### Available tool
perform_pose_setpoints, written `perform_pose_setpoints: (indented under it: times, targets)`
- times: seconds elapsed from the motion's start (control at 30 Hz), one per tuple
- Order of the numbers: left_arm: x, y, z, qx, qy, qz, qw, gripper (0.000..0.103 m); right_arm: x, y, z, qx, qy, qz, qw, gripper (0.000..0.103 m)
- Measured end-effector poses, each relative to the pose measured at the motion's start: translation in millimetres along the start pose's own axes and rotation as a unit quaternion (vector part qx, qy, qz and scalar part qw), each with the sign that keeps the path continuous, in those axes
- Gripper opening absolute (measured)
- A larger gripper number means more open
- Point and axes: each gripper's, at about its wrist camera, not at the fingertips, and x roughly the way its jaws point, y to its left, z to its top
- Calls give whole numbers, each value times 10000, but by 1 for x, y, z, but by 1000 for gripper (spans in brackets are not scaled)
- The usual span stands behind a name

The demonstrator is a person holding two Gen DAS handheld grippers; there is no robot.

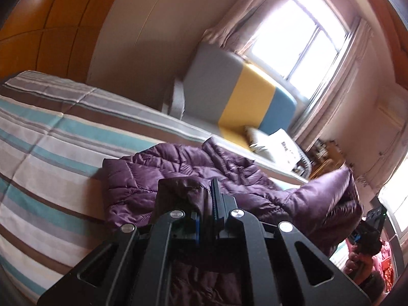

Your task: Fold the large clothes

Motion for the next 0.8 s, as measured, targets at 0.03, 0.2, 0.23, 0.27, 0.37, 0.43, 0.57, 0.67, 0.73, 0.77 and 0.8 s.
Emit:
perform_pose_setpoints:
  times: [0.03,0.2,0.23,0.27,0.37,0.43,0.57,0.67,0.73,0.77,0.8]
  targets:
    - [9,1,1,6,71,96,9999,7,8,-3,2,43,55,-83,9999,5]
    - [35,3,3,53,286,327,9990,7,28,-12,5,135,148,-315,9993,5]
    - [41,3,3,75,336,388,9987,7,33,-14,5,136,190,-380,9990,5]
    - [45,4,3,90,365,428,9984,7,37,-15,5,144,219,-422,9988,5]
    - [56,5,1,124,469,523,9975,7,47,-19,5,214,299,-527,9979,5]
    - [66,8,1,113,560,619,9964,9,55,-23,4,276,357,-630,9970,5]
    - [79,11,-1,0,661,684,9955,13,73,-33,-2,423,488,-881,9940,5]
    - [88,13,-3,-109,734,715,9947,20,82,-40,-6,627,539,-970,9918,7]
    - [89,17,-3,-321,690,586,9954,26,84,-48,-9,868,470,-875,9913,11]
    - [88,19,-2,-390,662,546,9956,30,83,-51,-9,963,437,-823,9910,11]
    - [86,22,-1,-494,625,481,9957,33,81,-54,-9,1080,396,-748,9905,14]
